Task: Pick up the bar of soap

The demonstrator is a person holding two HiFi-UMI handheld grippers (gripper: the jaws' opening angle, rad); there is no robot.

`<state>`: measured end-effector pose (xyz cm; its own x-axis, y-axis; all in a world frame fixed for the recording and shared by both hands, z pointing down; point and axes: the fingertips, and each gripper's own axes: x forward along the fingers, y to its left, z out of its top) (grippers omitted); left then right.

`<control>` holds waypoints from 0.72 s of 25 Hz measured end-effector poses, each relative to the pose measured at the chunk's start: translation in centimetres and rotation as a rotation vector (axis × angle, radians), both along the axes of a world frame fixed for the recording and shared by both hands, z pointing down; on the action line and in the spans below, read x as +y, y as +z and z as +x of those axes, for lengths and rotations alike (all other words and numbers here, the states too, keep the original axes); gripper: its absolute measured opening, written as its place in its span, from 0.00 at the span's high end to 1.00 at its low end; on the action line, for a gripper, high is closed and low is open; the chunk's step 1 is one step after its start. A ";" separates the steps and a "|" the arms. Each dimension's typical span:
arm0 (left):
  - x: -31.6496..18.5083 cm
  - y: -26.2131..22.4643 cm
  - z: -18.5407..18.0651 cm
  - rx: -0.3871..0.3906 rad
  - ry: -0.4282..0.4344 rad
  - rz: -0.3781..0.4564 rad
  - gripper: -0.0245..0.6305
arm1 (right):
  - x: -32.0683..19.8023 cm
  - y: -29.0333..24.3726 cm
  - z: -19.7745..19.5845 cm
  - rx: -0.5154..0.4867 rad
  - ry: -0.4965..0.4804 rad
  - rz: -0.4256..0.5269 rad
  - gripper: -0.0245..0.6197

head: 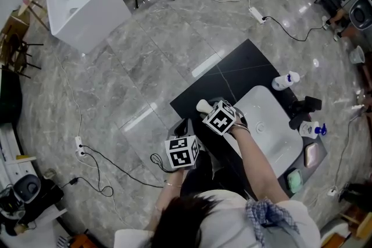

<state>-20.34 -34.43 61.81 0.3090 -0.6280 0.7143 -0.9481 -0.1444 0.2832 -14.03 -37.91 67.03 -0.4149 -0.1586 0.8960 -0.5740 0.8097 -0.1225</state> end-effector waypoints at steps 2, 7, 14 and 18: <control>0.3 0.2 -0.2 -0.003 -0.004 -0.007 0.95 | 0.2 0.1 0.0 -0.009 0.001 -0.015 0.62; 0.6 0.3 -0.6 -0.010 -0.006 -0.008 0.95 | 0.4 0.1 -0.3 -0.040 0.019 -0.006 0.55; 0.8 -0.2 -1.2 -0.010 -0.011 0.010 0.95 | -0.4 -1.6 -0.1 -0.112 0.060 0.092 0.52; 0.9 -0.4 -0.8 -0.008 -0.010 0.022 0.95 | -0.3 -2.5 0.4 -0.117 0.065 0.124 0.53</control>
<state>-21.18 -33.55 61.39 0.2973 -0.6463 0.7028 -0.9517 -0.1414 0.2726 -13.67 -38.21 64.50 -0.5001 -0.2946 0.8143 -0.6131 0.7846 -0.0927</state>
